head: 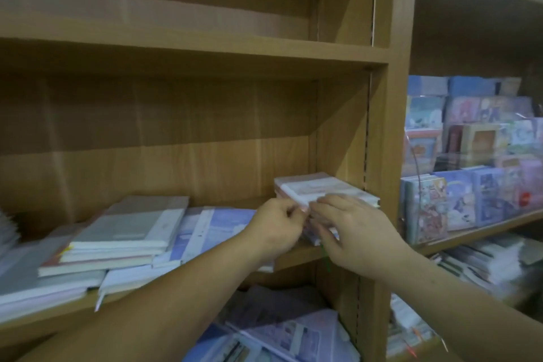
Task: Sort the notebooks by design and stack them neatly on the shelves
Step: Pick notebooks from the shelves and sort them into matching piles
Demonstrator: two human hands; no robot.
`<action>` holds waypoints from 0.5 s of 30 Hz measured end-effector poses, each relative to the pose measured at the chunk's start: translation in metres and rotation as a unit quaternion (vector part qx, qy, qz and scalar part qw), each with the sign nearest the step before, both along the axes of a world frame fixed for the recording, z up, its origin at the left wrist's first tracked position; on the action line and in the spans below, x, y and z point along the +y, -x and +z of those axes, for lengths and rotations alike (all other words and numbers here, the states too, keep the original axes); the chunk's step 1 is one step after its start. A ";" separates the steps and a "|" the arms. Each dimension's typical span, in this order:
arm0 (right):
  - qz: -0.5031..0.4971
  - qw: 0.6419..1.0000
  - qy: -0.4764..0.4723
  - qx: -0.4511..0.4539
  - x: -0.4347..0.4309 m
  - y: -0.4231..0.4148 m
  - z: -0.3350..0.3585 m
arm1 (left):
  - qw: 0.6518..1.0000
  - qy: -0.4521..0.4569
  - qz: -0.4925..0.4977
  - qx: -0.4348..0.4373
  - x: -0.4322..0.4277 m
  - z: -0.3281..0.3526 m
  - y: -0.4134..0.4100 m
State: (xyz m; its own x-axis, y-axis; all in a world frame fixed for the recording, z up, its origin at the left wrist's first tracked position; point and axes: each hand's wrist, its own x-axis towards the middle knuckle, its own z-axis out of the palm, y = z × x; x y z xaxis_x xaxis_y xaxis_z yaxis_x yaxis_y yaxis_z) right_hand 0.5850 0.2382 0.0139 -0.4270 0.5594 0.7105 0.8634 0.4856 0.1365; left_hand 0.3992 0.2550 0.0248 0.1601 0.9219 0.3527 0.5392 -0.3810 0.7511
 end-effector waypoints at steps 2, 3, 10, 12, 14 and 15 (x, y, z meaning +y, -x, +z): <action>0.019 0.999 -0.002 0.034 -0.005 0.012 -0.001 | 0.994 -0.094 0.040 0.044 -0.018 -0.004 0.026; 0.027 0.998 -0.019 0.062 -0.007 0.019 -0.001 | 0.987 -0.135 0.051 0.064 -0.029 -0.003 0.041; 0.026 0.948 0.159 0.275 -0.021 0.104 -0.022 | 0.916 -0.166 0.071 0.358 -0.076 -0.013 0.149; -0.014 0.934 0.161 0.318 -0.025 0.117 -0.044 | 0.908 -0.184 0.080 0.369 -0.077 -0.023 0.162; -0.003 0.918 0.177 0.355 -0.027 0.126 -0.065 | 0.905 -0.202 0.079 0.367 -0.074 -0.029 0.163; 0.012 0.911 0.174 0.374 -0.028 0.131 -0.072 | 0.902 -0.202 0.080 0.373 -0.072 -0.029 0.161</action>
State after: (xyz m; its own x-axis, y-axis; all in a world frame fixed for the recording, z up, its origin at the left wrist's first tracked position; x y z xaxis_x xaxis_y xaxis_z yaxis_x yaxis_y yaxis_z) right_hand 0.4542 0.2106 -0.0585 0.0887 0.8037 0.5884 0.6399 0.4067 -0.6520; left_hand 0.2387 0.1831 -0.0040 0.3679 0.7748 0.5142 0.9098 -0.4143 -0.0267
